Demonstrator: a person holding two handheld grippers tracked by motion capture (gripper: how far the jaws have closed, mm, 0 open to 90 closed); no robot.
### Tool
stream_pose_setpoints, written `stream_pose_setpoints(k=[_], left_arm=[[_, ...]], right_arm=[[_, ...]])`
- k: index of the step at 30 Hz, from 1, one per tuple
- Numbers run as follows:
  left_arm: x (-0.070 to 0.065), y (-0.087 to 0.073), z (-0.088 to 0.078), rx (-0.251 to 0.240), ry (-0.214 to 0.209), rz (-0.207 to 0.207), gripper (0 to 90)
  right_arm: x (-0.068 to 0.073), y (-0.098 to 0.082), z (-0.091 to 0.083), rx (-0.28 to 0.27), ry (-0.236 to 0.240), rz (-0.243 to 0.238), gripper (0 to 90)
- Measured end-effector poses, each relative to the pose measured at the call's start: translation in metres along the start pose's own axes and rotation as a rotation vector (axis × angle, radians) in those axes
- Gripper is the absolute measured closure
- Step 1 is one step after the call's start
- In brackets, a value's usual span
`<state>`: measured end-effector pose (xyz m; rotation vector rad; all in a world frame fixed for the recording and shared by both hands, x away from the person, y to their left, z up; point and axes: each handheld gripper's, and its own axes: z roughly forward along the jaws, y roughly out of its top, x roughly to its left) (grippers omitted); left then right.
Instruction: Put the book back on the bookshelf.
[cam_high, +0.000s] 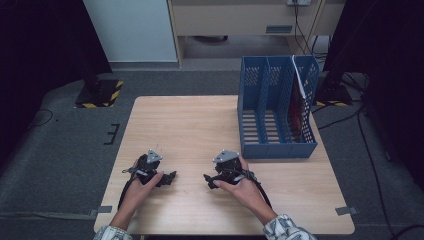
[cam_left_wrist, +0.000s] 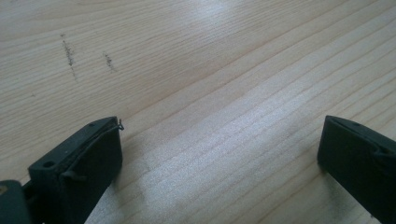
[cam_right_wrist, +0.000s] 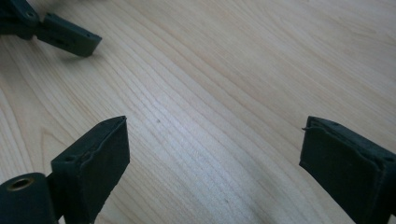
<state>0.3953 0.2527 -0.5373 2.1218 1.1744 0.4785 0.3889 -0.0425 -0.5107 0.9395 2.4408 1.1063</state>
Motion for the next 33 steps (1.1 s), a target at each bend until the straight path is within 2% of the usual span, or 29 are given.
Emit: stream_pose_setpoints(k=[5,11,17,27,33], left_arm=[[0.0,0.0,0.0,0.0,0.0,0.0,0.0],[0.0,0.0,0.0,0.0,0.0,0.0,0.0],[0.0,0.0,0.0,0.001,-0.001,0.001,0.0],[0.0,0.0,0.0,0.0,-0.002,0.002,0.0],[0.0,0.0,0.0,0.0,-0.002,0.003,0.0]], right_arm=[[-0.003,-0.003,0.008,0.014,-0.001,0.011,7.9],[-0.009,-0.001,0.016,-0.004,-0.028,0.043,7.3],[-0.014,-0.002,0.023,0.01,-0.046,0.069,7.4],[-0.013,-0.006,0.036,0.047,-0.085,0.099,7.7],[-0.011,-0.006,0.037,0.055,-0.097,0.099,6.6]])
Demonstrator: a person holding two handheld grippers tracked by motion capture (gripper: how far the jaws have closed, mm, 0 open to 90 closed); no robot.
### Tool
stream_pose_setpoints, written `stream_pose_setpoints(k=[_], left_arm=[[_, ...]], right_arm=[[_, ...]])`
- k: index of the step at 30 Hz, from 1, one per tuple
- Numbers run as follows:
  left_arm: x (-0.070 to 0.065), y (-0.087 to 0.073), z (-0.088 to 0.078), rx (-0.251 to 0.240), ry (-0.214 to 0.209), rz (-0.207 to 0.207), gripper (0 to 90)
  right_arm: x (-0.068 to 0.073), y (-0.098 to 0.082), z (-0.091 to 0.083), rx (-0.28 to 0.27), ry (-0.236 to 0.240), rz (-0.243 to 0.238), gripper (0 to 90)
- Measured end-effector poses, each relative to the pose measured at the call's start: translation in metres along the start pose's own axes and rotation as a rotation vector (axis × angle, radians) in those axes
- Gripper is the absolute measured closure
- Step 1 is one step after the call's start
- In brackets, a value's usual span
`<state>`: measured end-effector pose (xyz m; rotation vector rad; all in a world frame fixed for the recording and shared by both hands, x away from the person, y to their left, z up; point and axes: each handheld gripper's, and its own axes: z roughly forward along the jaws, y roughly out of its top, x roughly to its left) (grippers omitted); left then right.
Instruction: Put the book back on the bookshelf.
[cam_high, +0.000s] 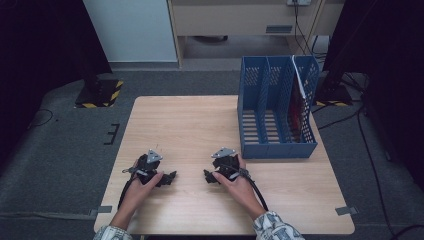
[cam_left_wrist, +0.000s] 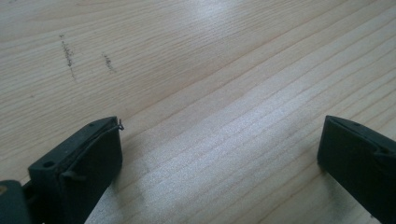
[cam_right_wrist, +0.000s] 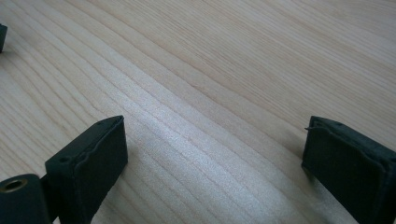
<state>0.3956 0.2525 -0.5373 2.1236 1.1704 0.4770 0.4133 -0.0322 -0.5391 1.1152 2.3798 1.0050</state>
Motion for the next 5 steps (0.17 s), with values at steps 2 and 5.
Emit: stream_pose_setpoints(k=[2,5], left_arm=[[0.0,0.0,0.0,0.0,0.0,0.0,0.0],[0.0,0.0001,0.0001,0.0,-0.001,0.0,0.0]], right_arm=[[0.0012,-0.0005,-0.0003,0.003,-0.014,0.02,5.4],[0.0011,-0.0005,-0.0002,0.005,-0.016,0.021,5.1]])
